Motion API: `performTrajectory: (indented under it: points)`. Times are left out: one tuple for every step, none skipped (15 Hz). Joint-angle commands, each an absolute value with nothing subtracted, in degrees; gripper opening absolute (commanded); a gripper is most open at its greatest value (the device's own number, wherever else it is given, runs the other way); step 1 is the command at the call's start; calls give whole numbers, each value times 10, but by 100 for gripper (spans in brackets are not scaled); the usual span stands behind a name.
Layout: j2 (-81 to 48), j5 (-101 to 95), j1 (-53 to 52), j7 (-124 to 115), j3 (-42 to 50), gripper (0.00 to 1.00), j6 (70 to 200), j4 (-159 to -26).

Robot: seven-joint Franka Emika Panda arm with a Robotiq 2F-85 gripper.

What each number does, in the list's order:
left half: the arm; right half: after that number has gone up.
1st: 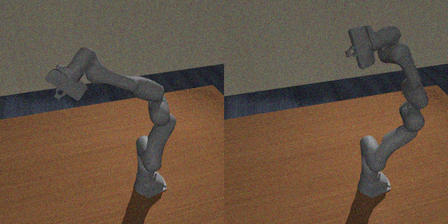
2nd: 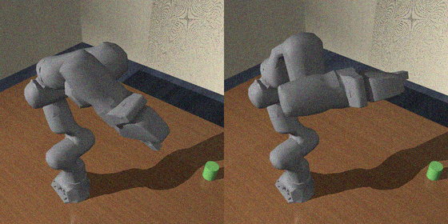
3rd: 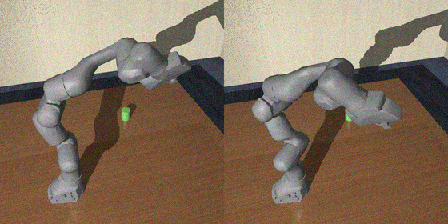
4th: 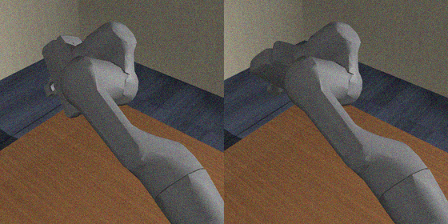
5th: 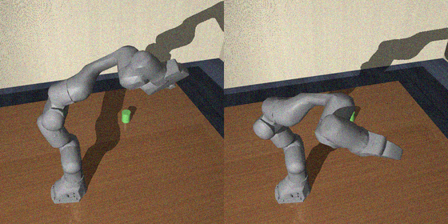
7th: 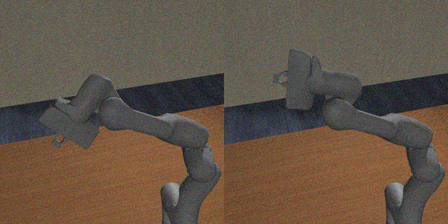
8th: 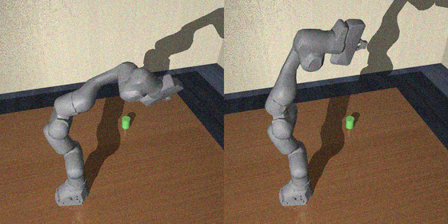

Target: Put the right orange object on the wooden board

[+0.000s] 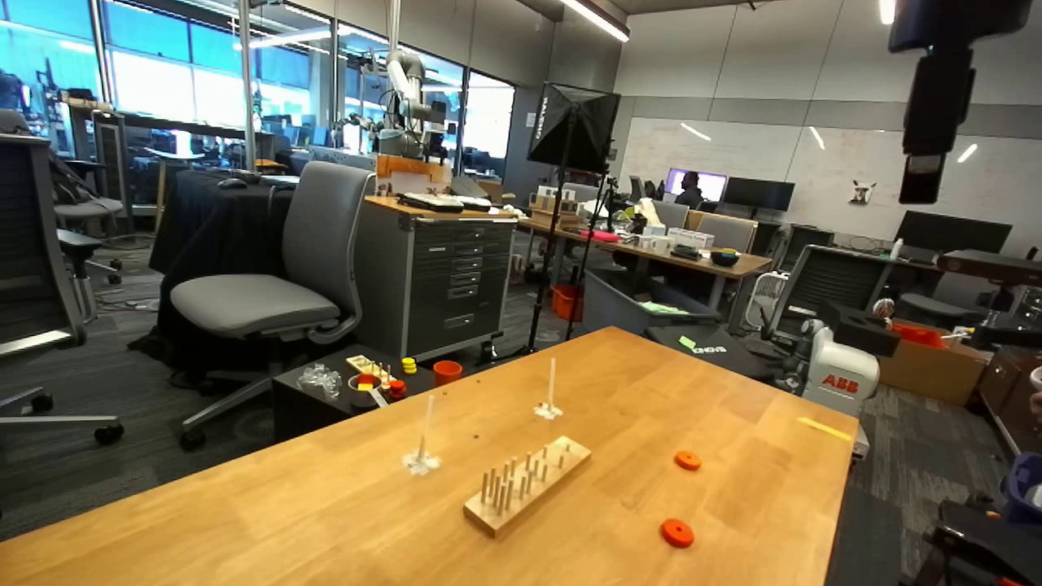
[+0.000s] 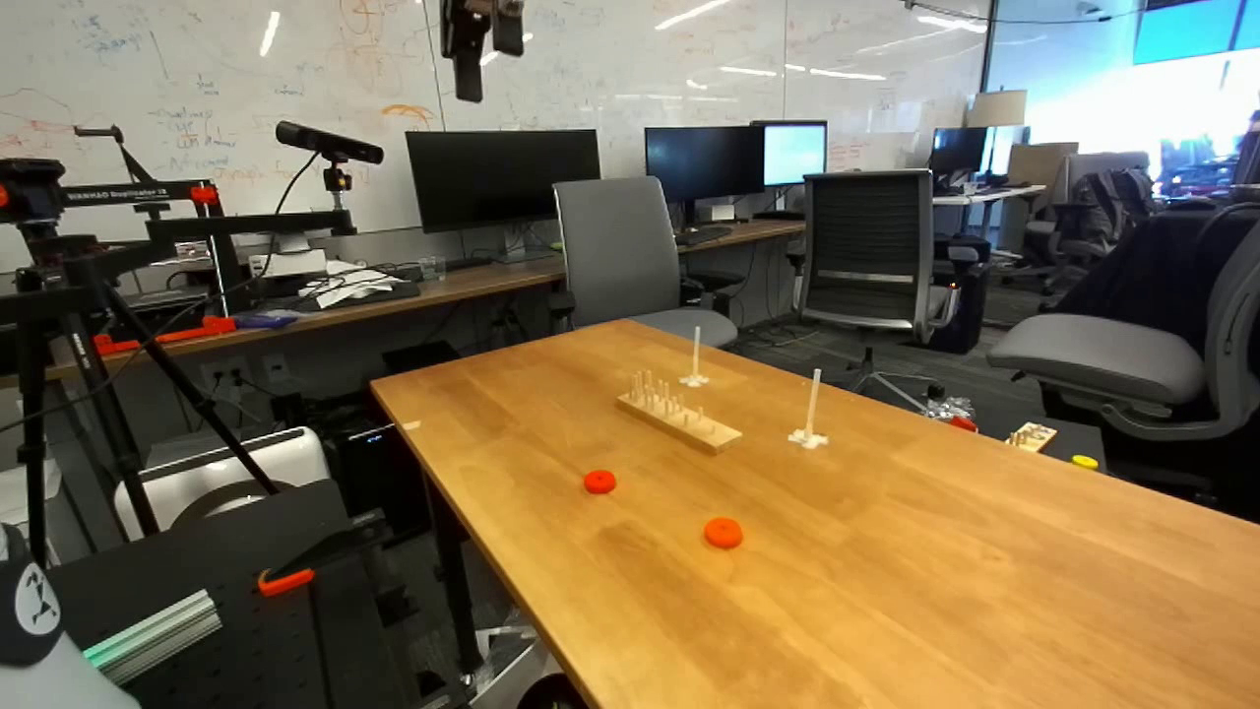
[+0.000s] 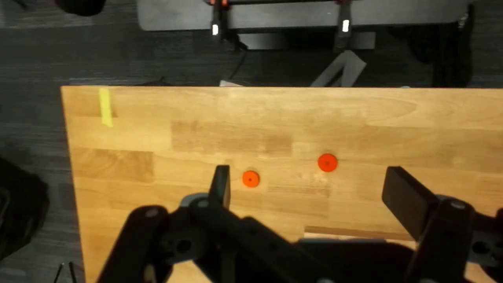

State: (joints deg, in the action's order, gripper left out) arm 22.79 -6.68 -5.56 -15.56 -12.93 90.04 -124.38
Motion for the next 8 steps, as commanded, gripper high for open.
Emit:
performTrajectory:
  points:
    - [138,-170,-48,-102,-133,100,824,-1129]
    - [110,-162,-44,-127,-127,100,825,-1106]
    - [80,-135,-41,-151,-120,100,811,-1078]
    - [56,-110,-39,-170,-112,100,818,-1062]
    - [125,-136,-52,-143,-113,100,847,-1134]
    - [99,-127,-50,-152,-108,100,847,-1115]
    - [78,-123,-49,-157,-104,100,846,-1101]
    - [64,-122,-48,-159,-101,100,846,-1092]
